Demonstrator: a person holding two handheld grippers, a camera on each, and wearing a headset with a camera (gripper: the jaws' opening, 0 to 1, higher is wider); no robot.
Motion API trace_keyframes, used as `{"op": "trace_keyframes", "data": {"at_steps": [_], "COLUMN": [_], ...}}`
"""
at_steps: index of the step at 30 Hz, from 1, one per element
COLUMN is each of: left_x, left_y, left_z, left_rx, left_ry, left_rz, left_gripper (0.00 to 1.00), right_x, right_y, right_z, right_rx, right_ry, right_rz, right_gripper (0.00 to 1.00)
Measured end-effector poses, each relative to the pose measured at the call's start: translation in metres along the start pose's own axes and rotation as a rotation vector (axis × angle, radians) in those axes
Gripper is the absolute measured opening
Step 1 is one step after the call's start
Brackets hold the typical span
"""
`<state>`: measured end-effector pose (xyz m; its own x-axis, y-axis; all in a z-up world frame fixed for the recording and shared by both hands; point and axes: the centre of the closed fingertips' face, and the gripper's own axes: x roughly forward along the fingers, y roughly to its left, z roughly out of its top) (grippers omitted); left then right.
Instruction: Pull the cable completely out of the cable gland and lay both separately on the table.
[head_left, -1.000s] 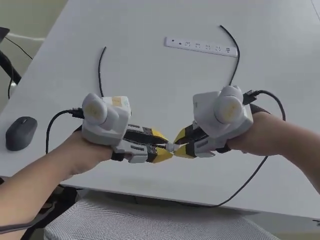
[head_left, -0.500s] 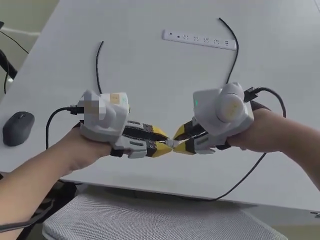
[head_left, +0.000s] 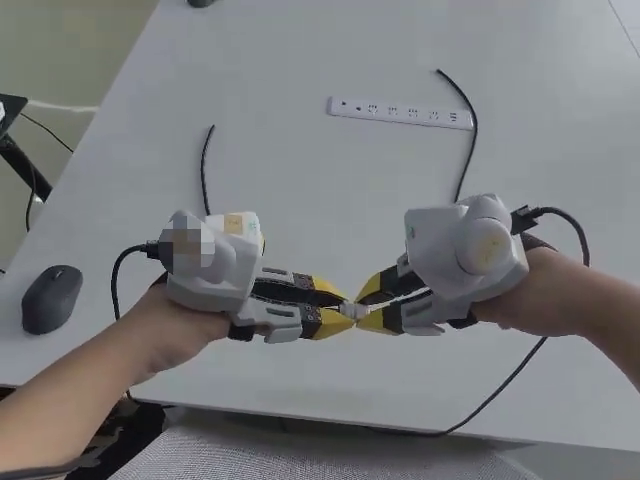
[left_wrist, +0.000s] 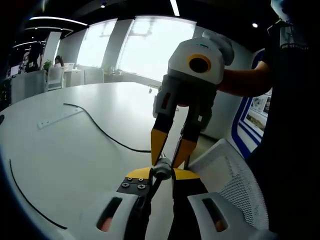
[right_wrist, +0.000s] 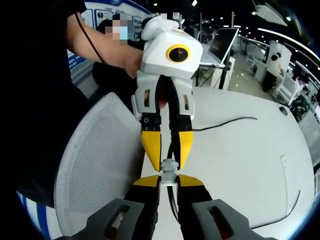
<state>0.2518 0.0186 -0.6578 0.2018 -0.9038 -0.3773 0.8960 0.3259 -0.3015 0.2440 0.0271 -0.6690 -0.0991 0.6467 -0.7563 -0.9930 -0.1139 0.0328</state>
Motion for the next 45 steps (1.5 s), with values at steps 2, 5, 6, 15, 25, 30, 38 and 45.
{"op": "trace_keyframes", "data": {"at_steps": [2,5,6,15,25,30,38,45], "left_x": [0.000,-0.001,-0.002,-0.006,-0.011,-0.013,-0.014,-0.012], "left_y": [0.001,0.003,0.003,0.004,0.004,0.002,-0.002,0.000], "left_z": [0.002,0.006,0.007,0.016,0.021,0.022,0.024,0.022], "left_rx": [-0.004,-0.016,-0.017,-0.009,0.042,0.050,0.075,0.091], "left_ry": [0.000,-0.011,-0.016,-0.035,-0.029,-0.032,-0.033,-0.016], "left_rz": [-0.001,0.000,0.001,0.006,0.004,0.003,-0.004,-0.009], "left_gripper": [0.14,0.14,0.14,0.14,0.15,0.15,0.15,0.15], "right_x": [-0.002,-0.006,-0.008,-0.029,-0.032,-0.032,-0.025,-0.022], "right_y": [-0.002,-0.004,-0.007,-0.017,-0.019,-0.018,-0.006,-0.003], "right_z": [0.002,0.004,0.005,0.008,0.018,0.025,0.028,0.025], "right_rx": [0.021,0.070,0.111,0.506,0.656,0.700,0.702,0.712], "right_ry": [-0.026,-0.058,-0.079,-0.340,-0.434,-0.472,-0.427,-0.415], "right_rz": [-0.004,0.004,0.003,0.160,0.296,0.347,0.413,0.447], "right_gripper": [0.08,0.08,0.09,0.25,0.14,0.13,0.13,0.09]}}
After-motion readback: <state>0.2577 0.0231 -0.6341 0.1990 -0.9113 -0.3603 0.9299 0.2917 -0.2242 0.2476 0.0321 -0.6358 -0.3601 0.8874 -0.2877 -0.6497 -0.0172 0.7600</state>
